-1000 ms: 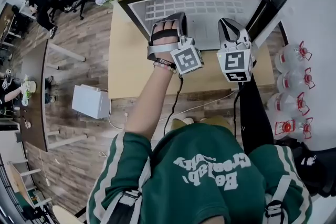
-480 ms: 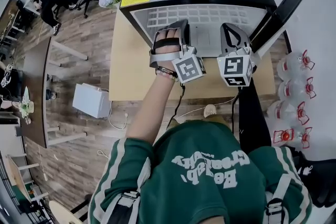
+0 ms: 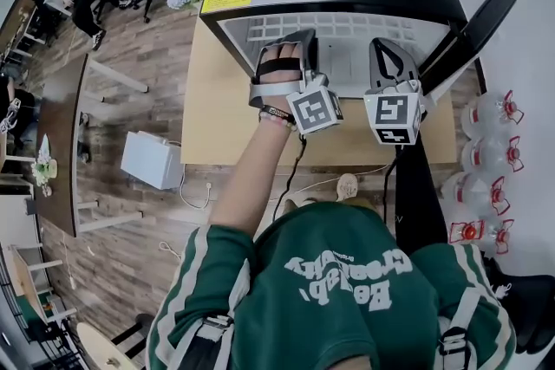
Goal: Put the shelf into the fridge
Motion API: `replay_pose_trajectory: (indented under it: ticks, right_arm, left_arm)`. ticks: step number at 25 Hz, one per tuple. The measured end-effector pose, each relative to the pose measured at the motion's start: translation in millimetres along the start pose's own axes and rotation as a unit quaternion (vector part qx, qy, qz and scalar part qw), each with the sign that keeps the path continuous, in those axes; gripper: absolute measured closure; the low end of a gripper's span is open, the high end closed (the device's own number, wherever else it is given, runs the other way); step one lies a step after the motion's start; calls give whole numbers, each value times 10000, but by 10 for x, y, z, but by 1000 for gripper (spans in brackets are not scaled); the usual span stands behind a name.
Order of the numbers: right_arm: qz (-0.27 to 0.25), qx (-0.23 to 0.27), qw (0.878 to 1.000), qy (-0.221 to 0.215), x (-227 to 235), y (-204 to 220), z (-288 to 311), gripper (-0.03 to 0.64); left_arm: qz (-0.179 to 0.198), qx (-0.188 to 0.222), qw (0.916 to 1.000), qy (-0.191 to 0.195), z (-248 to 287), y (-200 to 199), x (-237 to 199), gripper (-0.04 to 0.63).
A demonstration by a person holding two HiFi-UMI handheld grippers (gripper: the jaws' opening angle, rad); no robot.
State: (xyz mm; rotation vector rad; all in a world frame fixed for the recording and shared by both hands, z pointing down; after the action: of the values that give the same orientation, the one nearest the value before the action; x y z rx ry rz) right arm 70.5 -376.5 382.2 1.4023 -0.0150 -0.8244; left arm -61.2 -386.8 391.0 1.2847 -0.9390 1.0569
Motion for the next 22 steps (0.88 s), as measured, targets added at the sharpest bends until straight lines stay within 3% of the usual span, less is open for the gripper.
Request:
replay_pose_trajectory:
  ticks: [15, 22]
  right_arm:
    - [68, 145, 9998, -69, 5, -22, 10, 614]
    - [191, 99, 9998, -37, -135, -81, -153, 614]
  left_arm:
    - [-9, 18, 10000, -40, 33, 2, -24, 546]
    - [-186, 120, 9998, -22, -60, 70, -61, 545]
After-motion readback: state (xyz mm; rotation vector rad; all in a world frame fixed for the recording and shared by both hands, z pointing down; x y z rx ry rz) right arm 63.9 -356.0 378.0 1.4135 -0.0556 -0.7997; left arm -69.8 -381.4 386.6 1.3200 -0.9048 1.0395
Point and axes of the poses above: the fingertips, and each gripper's own axes: z forward along the fingers, x to its right, y out of its underside, the point moved 6 cm from there along -z, backward along the fingers, and after that the axes turned 8 degrees about -y, right-handed, at the moved point
